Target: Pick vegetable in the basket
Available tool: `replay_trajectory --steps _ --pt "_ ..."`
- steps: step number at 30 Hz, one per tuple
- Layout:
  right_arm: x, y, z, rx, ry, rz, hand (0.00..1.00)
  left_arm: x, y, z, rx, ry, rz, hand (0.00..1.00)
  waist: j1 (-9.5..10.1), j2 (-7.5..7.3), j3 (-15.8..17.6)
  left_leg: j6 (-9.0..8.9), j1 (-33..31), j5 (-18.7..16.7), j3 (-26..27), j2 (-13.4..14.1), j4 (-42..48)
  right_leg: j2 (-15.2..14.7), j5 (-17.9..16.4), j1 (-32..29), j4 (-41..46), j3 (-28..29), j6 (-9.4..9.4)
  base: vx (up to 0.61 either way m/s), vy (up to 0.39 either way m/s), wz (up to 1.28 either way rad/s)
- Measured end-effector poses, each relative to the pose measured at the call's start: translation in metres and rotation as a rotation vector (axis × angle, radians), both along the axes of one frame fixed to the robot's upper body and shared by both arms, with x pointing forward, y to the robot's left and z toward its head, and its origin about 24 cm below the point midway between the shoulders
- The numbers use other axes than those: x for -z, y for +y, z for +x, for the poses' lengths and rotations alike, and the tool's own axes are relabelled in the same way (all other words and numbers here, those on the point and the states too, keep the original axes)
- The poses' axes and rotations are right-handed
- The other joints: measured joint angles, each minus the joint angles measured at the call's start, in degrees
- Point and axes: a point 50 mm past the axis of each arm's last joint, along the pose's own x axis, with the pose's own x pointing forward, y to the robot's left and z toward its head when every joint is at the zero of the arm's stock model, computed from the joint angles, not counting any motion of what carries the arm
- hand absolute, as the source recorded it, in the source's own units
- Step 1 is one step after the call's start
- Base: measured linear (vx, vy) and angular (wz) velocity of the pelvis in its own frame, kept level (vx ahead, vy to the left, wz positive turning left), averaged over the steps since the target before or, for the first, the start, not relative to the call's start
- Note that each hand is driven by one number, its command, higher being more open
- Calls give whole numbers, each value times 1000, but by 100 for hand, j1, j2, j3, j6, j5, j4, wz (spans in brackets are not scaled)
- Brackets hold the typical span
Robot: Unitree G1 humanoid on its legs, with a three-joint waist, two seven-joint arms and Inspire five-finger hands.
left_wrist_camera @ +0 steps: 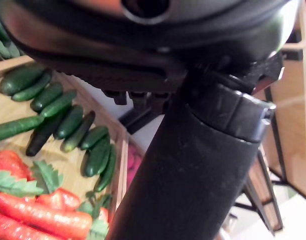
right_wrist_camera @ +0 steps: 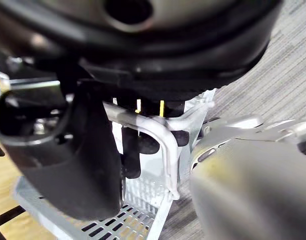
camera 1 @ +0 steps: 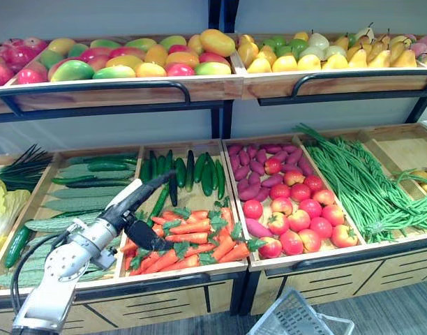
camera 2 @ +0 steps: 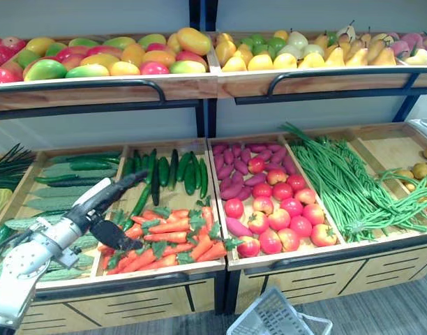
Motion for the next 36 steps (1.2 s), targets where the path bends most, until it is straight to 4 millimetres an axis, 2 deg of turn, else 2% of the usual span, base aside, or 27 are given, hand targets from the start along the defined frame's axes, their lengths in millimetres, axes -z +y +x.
replay_trajectory --steps 7,11,21,26,33,36 --pt "0 0 1 -4 -12 12 0 12 -8 6 48 113 32 100 1 3 -2 -25 -12 68 185 8 1 11 74 -45 -20 78 -31 -47 0 -6" --pt "0 -1 -2 15 -4 14 0 17 -5 6 26 132 38 100 4 3 -3 -26 -16 86 266 51 0 52 122 -68 -20 105 -61 -78 -12 -5" --pt "1 0 -7 18 2 14 0 30 -7 13 -76 37 329 100 -3 -8 -16 5 -45 131 378 68 -6 85 359 -50 -259 175 -36 -75 -4 -4" --pt "1 2 -6 12 -6 19 0 52 -17 14 -75 64 426 100 -46 -29 -36 4 -67 129 412 55 -7 80 414 -35 -373 198 -28 -5 -1 -1" --pt "1 3 -4 -4 -7 20 0 93 -33 7 -51 217 397 100 -109 -38 -32 -16 -34 116 589 73 -7 101 416 -46 -404 328 -28 -4 -11 -9" --pt "0 3 -3 -31 -9 20 0 102 -30 6 -87 241 391 100 -175 -50 -24 -27 -31 108 609 86 -7 115 416 -54 -403 346 -29 -29 -20 -6"
